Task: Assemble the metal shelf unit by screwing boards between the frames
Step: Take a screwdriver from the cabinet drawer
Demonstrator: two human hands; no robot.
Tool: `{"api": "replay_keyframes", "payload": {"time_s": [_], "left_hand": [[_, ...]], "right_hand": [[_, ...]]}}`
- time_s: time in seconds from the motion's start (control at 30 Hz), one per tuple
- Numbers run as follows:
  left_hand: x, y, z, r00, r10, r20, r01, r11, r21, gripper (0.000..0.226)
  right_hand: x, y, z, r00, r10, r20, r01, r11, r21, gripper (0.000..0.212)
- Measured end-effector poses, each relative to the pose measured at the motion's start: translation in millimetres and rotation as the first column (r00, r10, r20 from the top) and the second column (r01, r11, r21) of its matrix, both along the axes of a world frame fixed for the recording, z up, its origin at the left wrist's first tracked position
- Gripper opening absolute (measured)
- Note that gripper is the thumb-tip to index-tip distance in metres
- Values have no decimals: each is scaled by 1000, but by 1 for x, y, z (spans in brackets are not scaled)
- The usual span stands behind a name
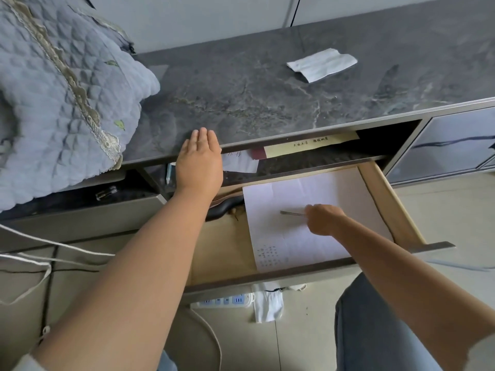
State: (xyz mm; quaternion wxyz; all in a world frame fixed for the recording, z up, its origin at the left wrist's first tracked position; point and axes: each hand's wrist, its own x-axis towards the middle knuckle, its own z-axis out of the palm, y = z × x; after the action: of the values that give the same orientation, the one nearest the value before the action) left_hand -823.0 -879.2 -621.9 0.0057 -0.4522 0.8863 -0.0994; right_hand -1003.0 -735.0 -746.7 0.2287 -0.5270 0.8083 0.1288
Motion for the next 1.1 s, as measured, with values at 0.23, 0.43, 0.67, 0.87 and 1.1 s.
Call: {"api": "replay_keyframes", "payload": {"time_s": [0.23, 0.43, 0.67, 0.87, 1.1], "left_hand": [[6, 11, 0, 999, -22, 38, 22, 1000, -3, 54], [19, 6, -5, 992, -121, 21, 122, 991, -56, 58], [16, -3, -13, 994, -105, -13, 103, 992, -73, 54], [19, -9, -16, 982, -187, -10, 185, 978, -96, 52], [22, -26, -22, 904, -403, -144, 353, 892, -282, 44]], "right_hand": [[44, 7, 49, 978, 176, 107, -174, 984, -33, 50], [79, 17, 80, 927, 329, 180, -346, 936, 73, 61], [97, 19, 70, 976, 216, -17, -217, 974, -64, 20], [86, -12, 61, 986, 89, -143, -122, 963, -239, 13], [61, -64, 54, 990, -34, -134, -19, 929, -370, 26]]}}
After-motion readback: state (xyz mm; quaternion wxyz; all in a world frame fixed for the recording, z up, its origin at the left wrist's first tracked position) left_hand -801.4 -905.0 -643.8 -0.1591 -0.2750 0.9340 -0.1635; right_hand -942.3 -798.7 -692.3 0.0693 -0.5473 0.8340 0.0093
